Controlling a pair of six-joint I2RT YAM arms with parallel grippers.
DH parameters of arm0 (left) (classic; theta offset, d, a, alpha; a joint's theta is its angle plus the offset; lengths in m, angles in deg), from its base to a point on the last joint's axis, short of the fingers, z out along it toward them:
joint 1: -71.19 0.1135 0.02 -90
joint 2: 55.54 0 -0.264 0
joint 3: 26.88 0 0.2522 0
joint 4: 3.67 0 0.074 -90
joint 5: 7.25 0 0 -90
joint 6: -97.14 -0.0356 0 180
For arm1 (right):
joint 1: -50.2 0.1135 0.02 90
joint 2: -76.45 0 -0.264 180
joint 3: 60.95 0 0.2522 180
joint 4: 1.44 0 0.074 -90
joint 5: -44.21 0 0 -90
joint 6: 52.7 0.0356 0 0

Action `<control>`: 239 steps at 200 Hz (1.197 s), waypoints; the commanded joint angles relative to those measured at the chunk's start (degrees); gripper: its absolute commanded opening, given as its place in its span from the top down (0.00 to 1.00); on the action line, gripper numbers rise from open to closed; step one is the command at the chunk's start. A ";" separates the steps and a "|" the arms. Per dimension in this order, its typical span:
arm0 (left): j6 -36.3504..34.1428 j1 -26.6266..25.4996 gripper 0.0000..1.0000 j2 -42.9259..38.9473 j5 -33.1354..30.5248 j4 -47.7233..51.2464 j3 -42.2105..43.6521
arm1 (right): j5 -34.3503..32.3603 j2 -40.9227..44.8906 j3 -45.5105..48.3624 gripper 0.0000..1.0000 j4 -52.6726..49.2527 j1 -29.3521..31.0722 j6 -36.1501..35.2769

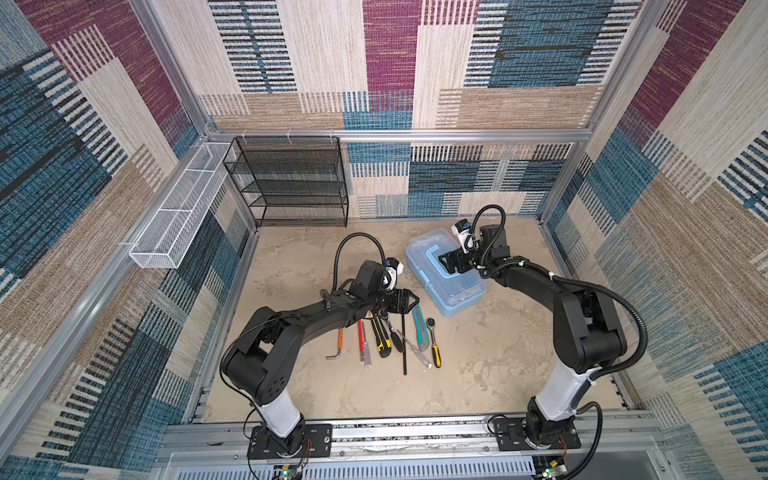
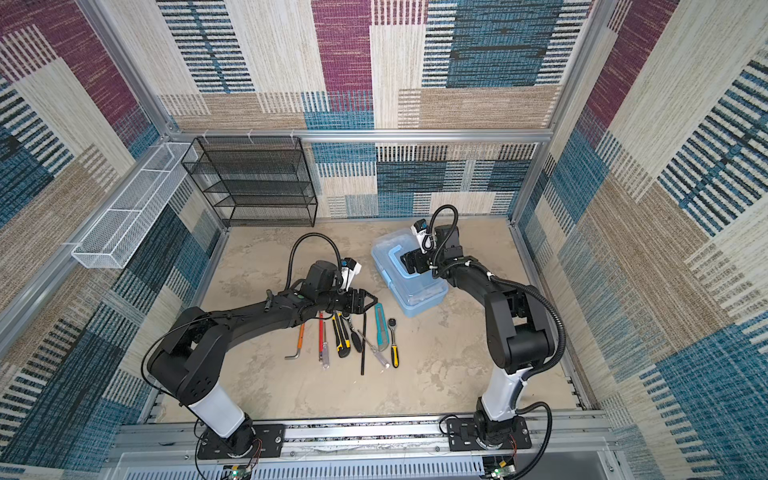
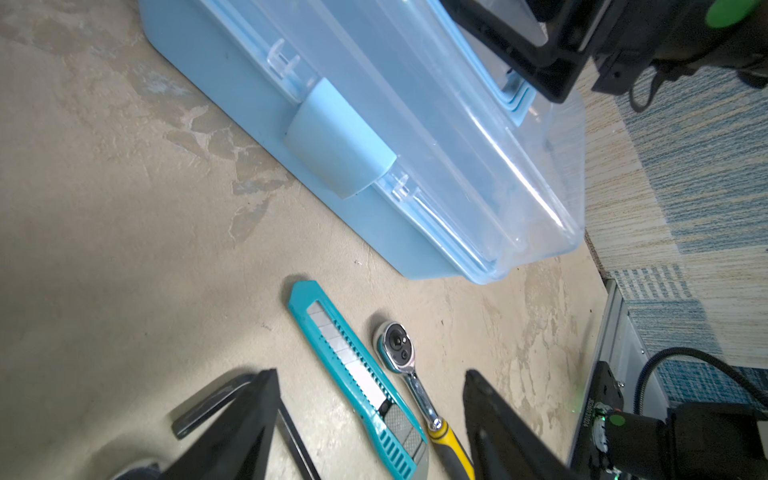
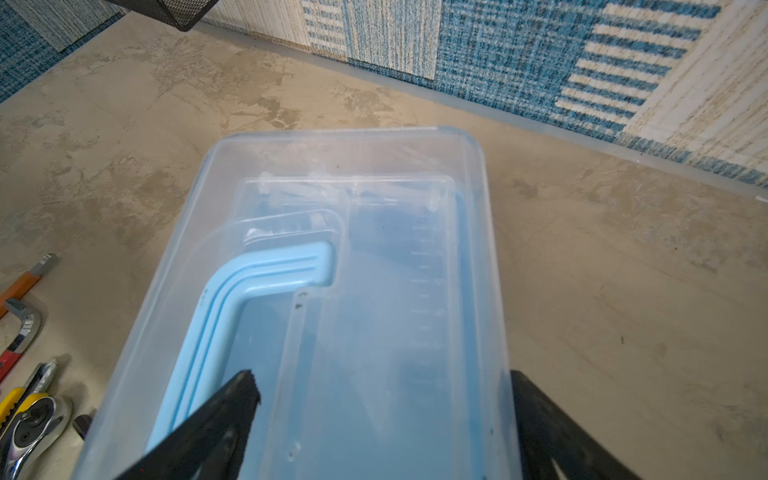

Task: Pack the tool kit
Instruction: 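Grasp the box's near side with the left gripper while the right grips its far end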

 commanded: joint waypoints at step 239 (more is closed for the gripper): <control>13.36 3.25 0.29 4.45 8.41 -12.00 -0.95 | 11.87 -5.85 -1.00 0.32 -10.54 -1.11 9.02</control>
